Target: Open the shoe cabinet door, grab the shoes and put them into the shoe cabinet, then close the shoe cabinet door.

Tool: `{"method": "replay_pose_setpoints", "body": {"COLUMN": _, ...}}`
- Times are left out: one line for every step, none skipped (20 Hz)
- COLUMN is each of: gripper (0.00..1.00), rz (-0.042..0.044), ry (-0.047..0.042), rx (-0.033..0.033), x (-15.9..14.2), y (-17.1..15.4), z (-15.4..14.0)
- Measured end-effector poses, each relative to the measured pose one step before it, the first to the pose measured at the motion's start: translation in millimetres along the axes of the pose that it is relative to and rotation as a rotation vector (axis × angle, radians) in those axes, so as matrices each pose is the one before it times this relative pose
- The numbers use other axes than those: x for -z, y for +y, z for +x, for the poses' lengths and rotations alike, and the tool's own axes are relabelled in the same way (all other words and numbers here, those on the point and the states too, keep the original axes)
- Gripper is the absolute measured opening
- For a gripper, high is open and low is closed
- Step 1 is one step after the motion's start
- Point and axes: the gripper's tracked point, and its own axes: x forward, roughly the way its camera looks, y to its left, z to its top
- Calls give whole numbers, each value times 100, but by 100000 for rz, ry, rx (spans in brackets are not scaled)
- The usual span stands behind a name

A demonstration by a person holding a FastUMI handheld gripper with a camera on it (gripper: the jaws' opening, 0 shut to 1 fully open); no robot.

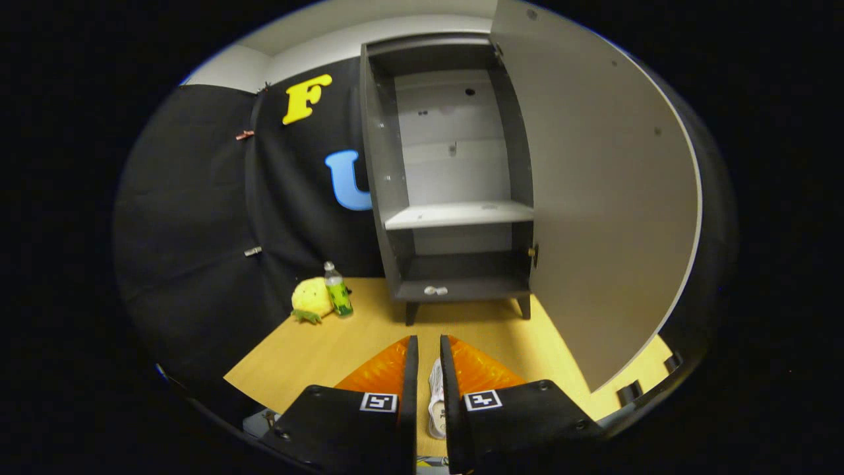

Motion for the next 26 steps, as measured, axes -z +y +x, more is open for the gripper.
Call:
{"method": "replay_pose_setpoints", "body": {"gripper": 22, "rz": 555, "ry": 4526, "rx": 1291, "x": 2264, "y": -71, "z": 825}}
{"method": "replay_pose_setpoints", "body": {"gripper": 22, "rz": 363, "ry": 4237, "rx": 507, "x": 2184, "y": -1, "z": 744}}
{"method": "replay_pose_setpoints", "body": {"gripper": 22, "rz": 0, "ry": 3404, "rx": 843, "x": 1772, "y": -28, "z": 933}}
{"method": "replay_pose_setpoints", "body": {"gripper": 23, "rz": 130, "ry": 3276, "rx": 753, "x": 1737, "y": -105, "z": 926}}
{"method": "replay_pose_setpoints", "body": {"gripper": 23, "rz": 818, "ry": 3382, "rx": 815, "x": 1662, "y": -79, "z": 1202}}
{"method": "replay_pose_setpoints", "body": {"gripper": 23, "rz": 1064, "ry": 3055, "rx": 930, "x": 1517, "y": -79, "z": 1408}}
{"method": "replay_pose_setpoints", "body": {"gripper": 23, "rz": 803, "ry": 2391, "rx": 841, "x": 999, "y": -219, "z": 947}}
{"method": "replay_pose_setpoints", "body": {"gripper": 23, "rz": 827, "ry": 2670, "rx": 662, "x": 1190, "y": -274, "z": 993}}
{"method": "replay_pose_setpoints", "body": {"gripper": 23, "rz": 724, "ry": 2521, "rx": 728, "x": 1042, "y": -241, "z": 957}}
{"method": "replay_pose_setpoints", "body": {"gripper": 23, "rz": 536, "ry": 2679, "rx": 549, "x": 766, "y": -252, "z": 832}}
{"method": "replay_pose_setpoints", "body": {"gripper": 23, "rz": 460, "ry": 1965, "rx": 421, "x": 519, "y": -216, "z": 677}}
{"method": "replay_pose_setpoints", "body": {"gripper": 22, "rz": -108, "ry": 1207, "rx": 461, "x": 266, "y": -76, "z": 629}}
{"method": "replay_pose_setpoints", "body": {"gripper": 22, "rz": -233, "ry": 768, "rx": 393, "x": 96, "y": -129, "z": 570}}
{"method": "replay_pose_setpoints", "body": {"gripper": 23, "rz": -551, "ry": 922, "rx": 759, "x": 42, "y": -132, "z": 631}}
{"method": "replay_pose_setpoints", "body": {"gripper": 23, "rz": -681, "ry": 1464, "rx": 673, "x": 192, "y": -191, "z": 631}}
{"method": "replay_pose_setpoints", "body": {"gripper": 22, "rz": -989, "ry": 2009, "rx": 883, "x": 428, "y": -202, "z": 526}}
{"method": "replay_pose_setpoints", "body": {"gripper": 22, "rz": -966, "ry": 1878, "rx": 454, "x": 295, "y": -57, "z": 537}}
{"method": "replay_pose_setpoints", "body": {"gripper": 22, "rz": -964, "ry": 1317, "rx": 224, "x": 244, "y": 159, "z": 311}}
{"method": "replay_pose_setpoints", "body": {"gripper": 22, "rz": -1293, "ry": 1159, "rx": 469, "x": 163, "y": 101, "z": 318}}
{"method": "replay_pose_setpoints", "body": {"gripper": 22, "rz": -1201, "ry": 155, "rx": 663, "x": -113, "y": -93, "z": 203}}
{"method": "replay_pose_setpoints", "body": {"gripper": 22, "rz": -846, "ry": 599, "rx": 629, "x": -118, "y": -46, "z": 174}}
{"method": "replay_pose_setpoints", "body": {"gripper": 22, "rz": 408, "ry": 1132, "rx": 172, "x": 162, "y": -2, "z": -143}}
{"method": "replay_pose_setpoints", "body": {"gripper": 21, "rz": 1430, "ry": 496, "rx": 157, "x": 81, "y": -55, "z": -286}}
{"method": "replay_pose_setpoints", "body": {"gripper": 21, "rz": 1171, "ry": 408, "rx": -314, "x": 182, "y": 85, "z": -258}}
{"method": "replay_pose_setpoints", "body": {"gripper": 21, "rz": 138, "ry": 518, "rx": 10, "x": 231, "y": -33, "z": -210}}
{"method": "replay_pose_setpoints", "body": {"gripper": 21, "rz": -272, "ry": 524, "rx": -461, "x": 113, "y": 93, "z": 37}}
